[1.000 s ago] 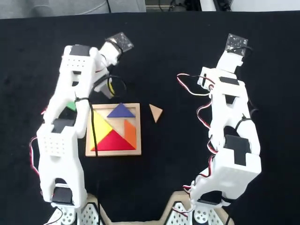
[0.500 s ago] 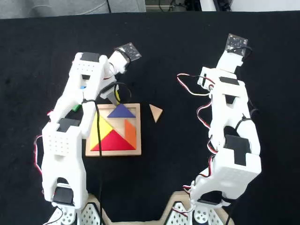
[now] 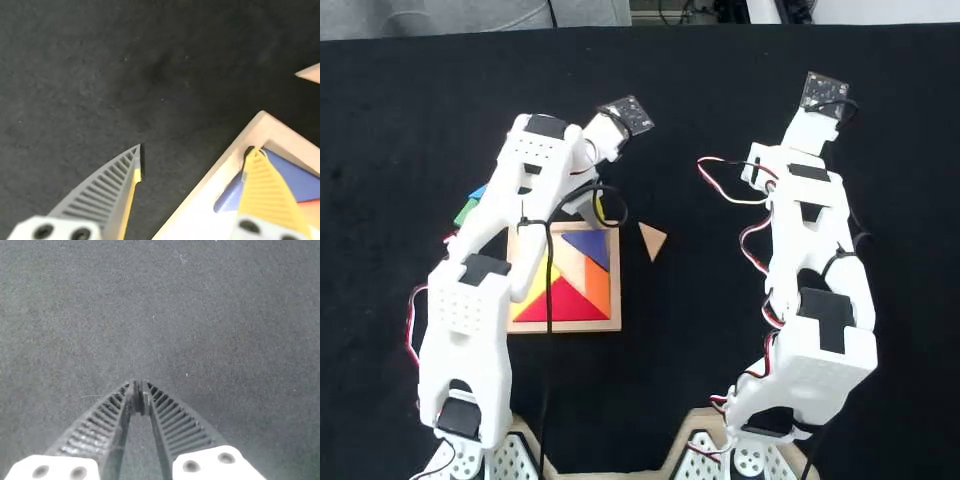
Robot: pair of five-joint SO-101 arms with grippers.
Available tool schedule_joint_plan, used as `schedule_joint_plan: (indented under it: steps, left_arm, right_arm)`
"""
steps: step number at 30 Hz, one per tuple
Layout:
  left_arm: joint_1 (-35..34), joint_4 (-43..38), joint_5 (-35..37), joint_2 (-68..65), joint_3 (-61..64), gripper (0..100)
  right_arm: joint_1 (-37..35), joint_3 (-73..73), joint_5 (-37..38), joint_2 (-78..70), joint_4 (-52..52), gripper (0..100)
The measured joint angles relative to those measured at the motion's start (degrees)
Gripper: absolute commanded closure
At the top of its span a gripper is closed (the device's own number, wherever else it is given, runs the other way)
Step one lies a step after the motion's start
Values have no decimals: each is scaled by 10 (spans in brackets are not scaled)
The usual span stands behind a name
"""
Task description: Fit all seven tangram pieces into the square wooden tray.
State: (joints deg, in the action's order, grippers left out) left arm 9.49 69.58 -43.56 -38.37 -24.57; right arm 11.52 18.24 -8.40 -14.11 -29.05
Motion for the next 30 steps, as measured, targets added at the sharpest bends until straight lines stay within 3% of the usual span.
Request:
schedule_joint_plan:
  steps: [10, 19, 24, 30]
  left_arm:
    - [21, 48, 15, 0, -39, 679]
    - [-33, 162, 31, 39, -82, 679]
    - [-41, 162, 24, 39, -17, 679]
    - [-35, 108, -20, 39, 71, 679]
  right_arm:
    - [0, 0, 0, 0, 0, 981]
    - [0, 0, 0, 0, 0, 981]
    - [0, 0, 0, 0, 0, 981]
    - [0, 0, 0, 0, 0, 981]
